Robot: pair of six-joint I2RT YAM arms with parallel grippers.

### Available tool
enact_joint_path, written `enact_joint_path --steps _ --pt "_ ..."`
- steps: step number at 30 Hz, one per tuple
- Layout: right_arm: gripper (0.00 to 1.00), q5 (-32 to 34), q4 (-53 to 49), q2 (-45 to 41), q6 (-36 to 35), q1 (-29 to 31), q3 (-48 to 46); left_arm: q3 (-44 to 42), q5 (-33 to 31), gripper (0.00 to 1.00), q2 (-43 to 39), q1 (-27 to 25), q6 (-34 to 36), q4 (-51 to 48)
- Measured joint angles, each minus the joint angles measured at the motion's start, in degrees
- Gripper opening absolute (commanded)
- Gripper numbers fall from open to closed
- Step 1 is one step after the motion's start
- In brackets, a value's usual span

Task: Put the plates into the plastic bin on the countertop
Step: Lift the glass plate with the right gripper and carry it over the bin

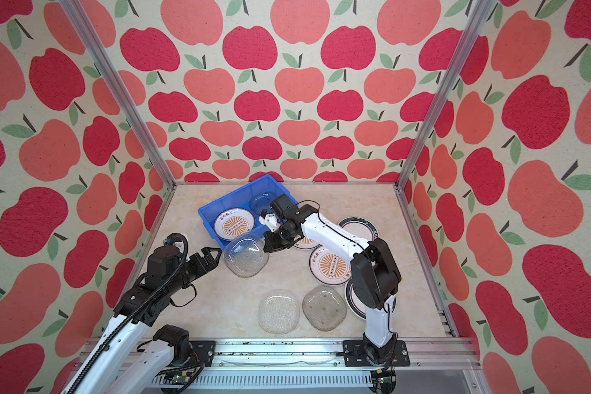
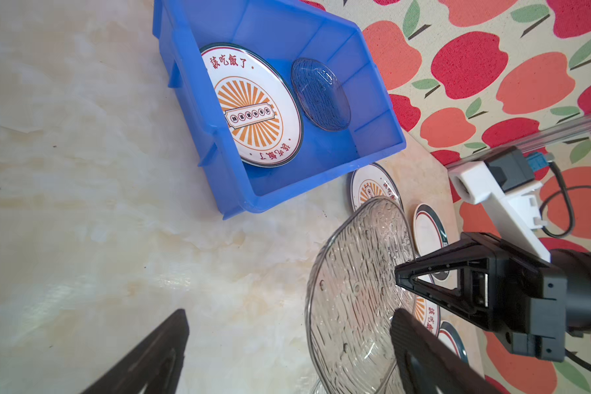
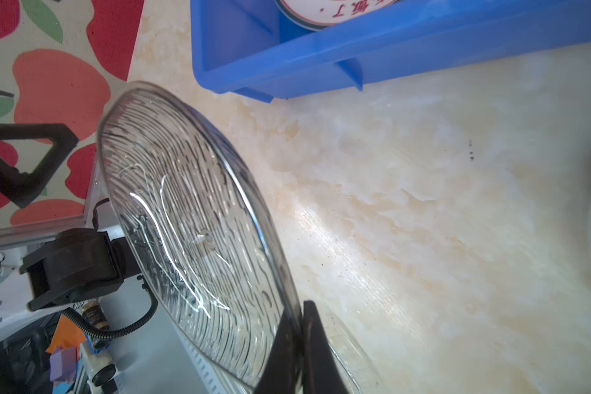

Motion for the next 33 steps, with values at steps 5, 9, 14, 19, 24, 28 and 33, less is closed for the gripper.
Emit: enact_joint_path --steps 5,9,14,19,24,28,33 --pt "0.00 1.84 1.31 -2.01 4.13 -2.43 -0.24 -0.24 1.46 0.71 5.46 0.00 -0.85 7.63" --pt "0.00 2.25 1.79 -1.99 5.70 -2.97 -0.24 -0.37 3.10 0.65 7.96 -0.07 -1.86 13.49" --pt "0.00 1.77 2.56 -1.88 6.88 -2.95 -0.24 -0.39 4.15 0.59 10.32 -1.22 -2.34 17.88" --pt "0.00 1.16 3.91 -1.55 8.15 -2.95 -0.15 -0.44 4.98 0.53 12.26 -2.49 -3.10 20.13" --pt "0.00 0.31 5.16 -1.44 9.05 -2.95 0.24 -0.70 5.20 0.44 13.33 -2.93 -3.39 21.20" --pt "0.00 -0.59 5.62 -1.44 9.66 -2.97 0.85 -1.31 5.38 0.33 13.97 -3.04 -3.65 21.75" --pt "0.00 -0.98 5.66 -1.40 9.92 -2.95 0.96 -1.68 5.35 0.25 14.45 -3.02 -4.13 22.34"
